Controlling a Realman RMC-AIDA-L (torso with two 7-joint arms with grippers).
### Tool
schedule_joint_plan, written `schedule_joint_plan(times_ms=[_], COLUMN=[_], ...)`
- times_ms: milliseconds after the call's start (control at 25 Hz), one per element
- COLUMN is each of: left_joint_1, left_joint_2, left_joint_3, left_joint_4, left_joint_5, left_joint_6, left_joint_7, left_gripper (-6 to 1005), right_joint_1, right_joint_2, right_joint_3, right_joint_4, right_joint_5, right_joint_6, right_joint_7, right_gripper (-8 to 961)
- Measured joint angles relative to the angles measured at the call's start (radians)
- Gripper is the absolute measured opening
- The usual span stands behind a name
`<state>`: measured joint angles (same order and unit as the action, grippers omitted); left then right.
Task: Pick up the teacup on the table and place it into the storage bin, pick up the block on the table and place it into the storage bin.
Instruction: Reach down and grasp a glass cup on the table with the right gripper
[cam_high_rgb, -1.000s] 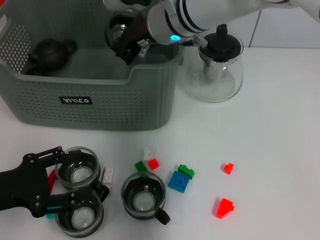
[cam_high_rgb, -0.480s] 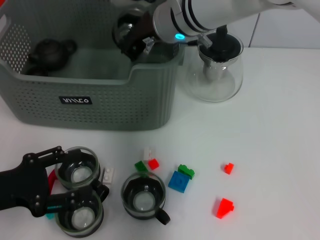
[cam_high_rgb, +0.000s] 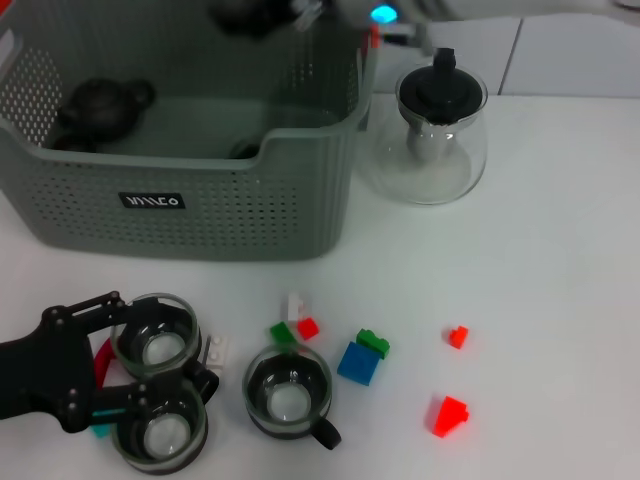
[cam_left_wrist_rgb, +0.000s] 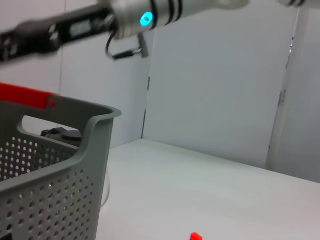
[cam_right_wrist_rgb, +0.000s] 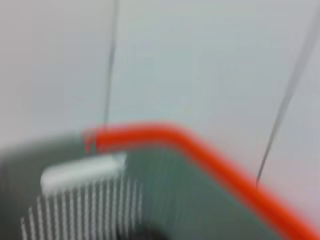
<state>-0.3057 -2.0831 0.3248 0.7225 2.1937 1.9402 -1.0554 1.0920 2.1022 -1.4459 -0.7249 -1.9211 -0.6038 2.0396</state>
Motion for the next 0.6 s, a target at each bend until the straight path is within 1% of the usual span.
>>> schedule_joint_plan(times_ms=[40,120,200,280,320,360,400,440,480,520,600], left_joint_1=[0.0,0.0,-0.002,-0.005,-0.005,-0.005,-0.006,-0.003,-0.001,-0.001,0.002], left_joint_2=[0.0,0.0,0.0,0.0,0.0,0.0,0.0,0.0,0.002,0.002,0.005], left_joint_3=[-0.002,-0.004,-0.004,-0.004,-0.004,-0.004,-0.004,-0.004,-0.004,-0.004,-0.004], left_joint_4=[0.0,0.0,0.0,0.0,0.0,0.0,0.0,0.0,0.0,0.0,0.002], left_joint_5=[0.0,0.0,0.0,0.002,0.003,0.004,0.004,0.005,0.006,0.006,0.007], left_joint_6=[0.0,0.0,0.0,-0.002,-0.003,-0.004,-0.005,-0.006,-0.006,-0.006,-0.006], left_joint_7=[0.0,0.0,0.0,0.0,0.0,0.0,0.0,0.0,0.0,0.0,-0.008], left_gripper=[831,831,831,831,831,831,831,831,831,831,831], right_joint_1=[-0.065,-0.168,-0.265,-0.353,-0.389,-0.419,-0.453,-0.522,-0.55,-0.55,-0.6], right_joint_2=[-0.001,-0.004,-0.005,-0.007,-0.009,-0.012,-0.016,-0.029,-0.036,-0.036,-0.043], right_joint_3=[0.015,0.044,0.092,0.156,0.188,0.217,0.248,0.29,0.299,0.299,0.301], right_joint_4=[-0.081,-0.192,-0.263,-0.291,-0.295,-0.297,-0.304,-0.332,-0.36,-0.36,-0.441], right_joint_5=[0.063,0.234,0.406,0.538,0.577,0.6,0.603,0.556,0.509,0.509,0.388], right_joint_6=[-0.017,-0.083,-0.199,-0.38,-0.483,-0.577,-0.674,-0.844,-0.909,-0.909,-0.996], right_joint_7=[-0.032,-0.137,-0.253,-0.353,-0.383,-0.4,-0.408,-0.408,-0.403,-0.403,-0.388], right_gripper=[350,433,511,585,622,659,659,658,658,658,657])
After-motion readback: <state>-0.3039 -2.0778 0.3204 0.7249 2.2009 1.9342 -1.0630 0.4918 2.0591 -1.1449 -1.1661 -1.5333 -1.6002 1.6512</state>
